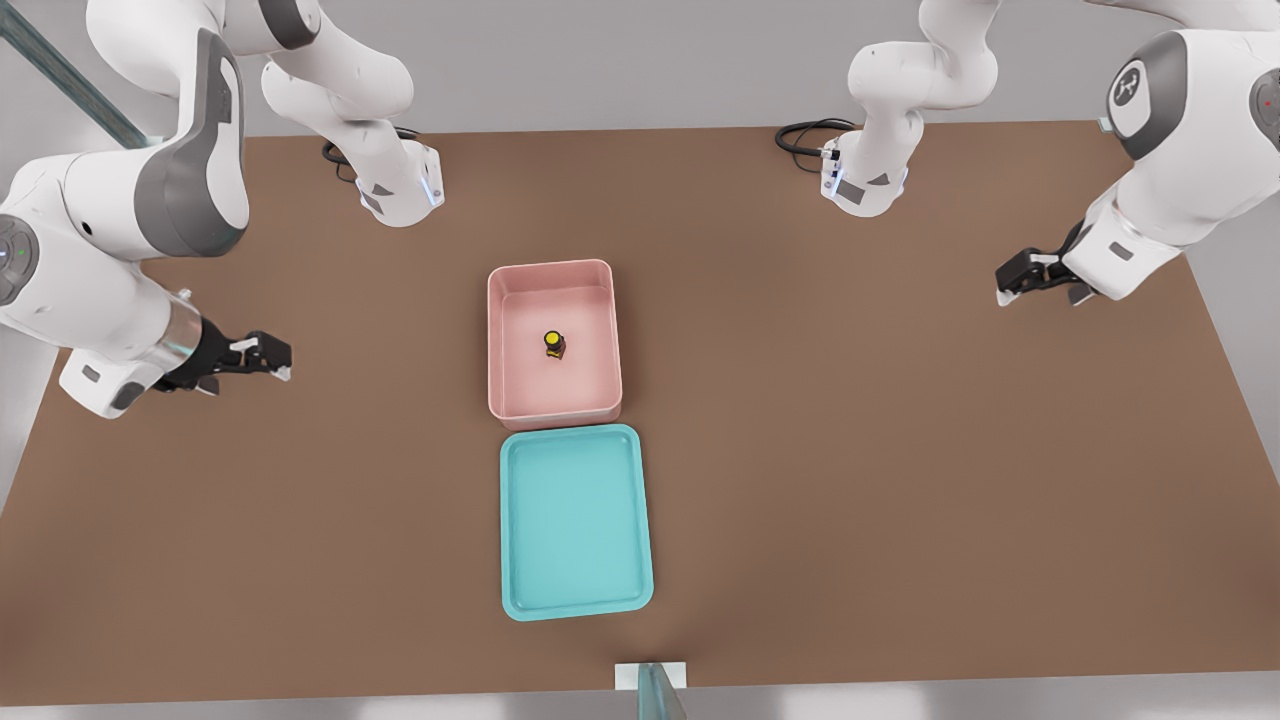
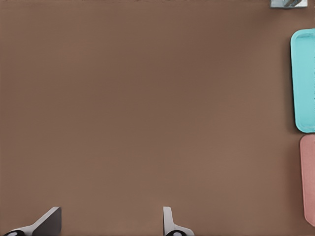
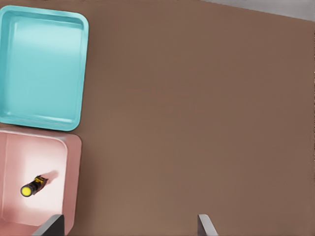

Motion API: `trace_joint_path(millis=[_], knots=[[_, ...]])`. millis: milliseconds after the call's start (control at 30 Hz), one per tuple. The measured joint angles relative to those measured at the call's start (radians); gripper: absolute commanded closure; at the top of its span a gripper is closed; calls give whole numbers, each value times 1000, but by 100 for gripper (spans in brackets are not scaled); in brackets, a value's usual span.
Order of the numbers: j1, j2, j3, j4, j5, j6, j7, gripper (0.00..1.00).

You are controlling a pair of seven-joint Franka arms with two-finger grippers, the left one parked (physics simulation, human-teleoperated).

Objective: The left arm remains still, and the right arm places the button from the box into the tray

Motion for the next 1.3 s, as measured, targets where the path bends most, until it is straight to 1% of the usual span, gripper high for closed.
trace_joint_path(millis=[67, 100, 133, 167, 200, 267, 300, 333, 367, 400, 467, 533, 567, 633, 733, 833, 933, 1100, 1300], knots=[[2, 4, 1, 3, -2, 9, 0, 0], [56, 9, 0, 2, 3, 13, 1, 0], [216, 17, -2, 7, 8, 20, 14, 0], [420, 39, 1, 18, 7, 31, 35, 0], [577, 51, 4, 25, 8, 39, 59, 0], [767, 59, 4, -21, 10, 50, 137, 0], [848, 45, -12, -124, 13, 79, 185, 0], [964, 19, -116, -255, 43, 122, 231, 0], [1036, 5, -194, -365, 72, 173, 275, 0], [1069, -1, -222, -465, 92, 235, 321, 0], [1105, -28, -199, -641, 92, 366, 418, 0], [1123, -49, -196, -787, 65, 501, 506, 0], [1124, -59, -206, -866, 46, 575, 545, 0], [1127, -74, -283, -945, 16, 696, 609, 0], [1103, -86, -371, -977, -6, 819, 681, 0], [1101, -86, -404, -1022, -15, 921, 732, 0], [1106, -73, -402, -1072, -20, 1020, 775, 0], [1108, -17, -387, -1085, -22, 1157, 833, 0], [1105, 33, -375, -1099, -23, 1259, 880, 0]])
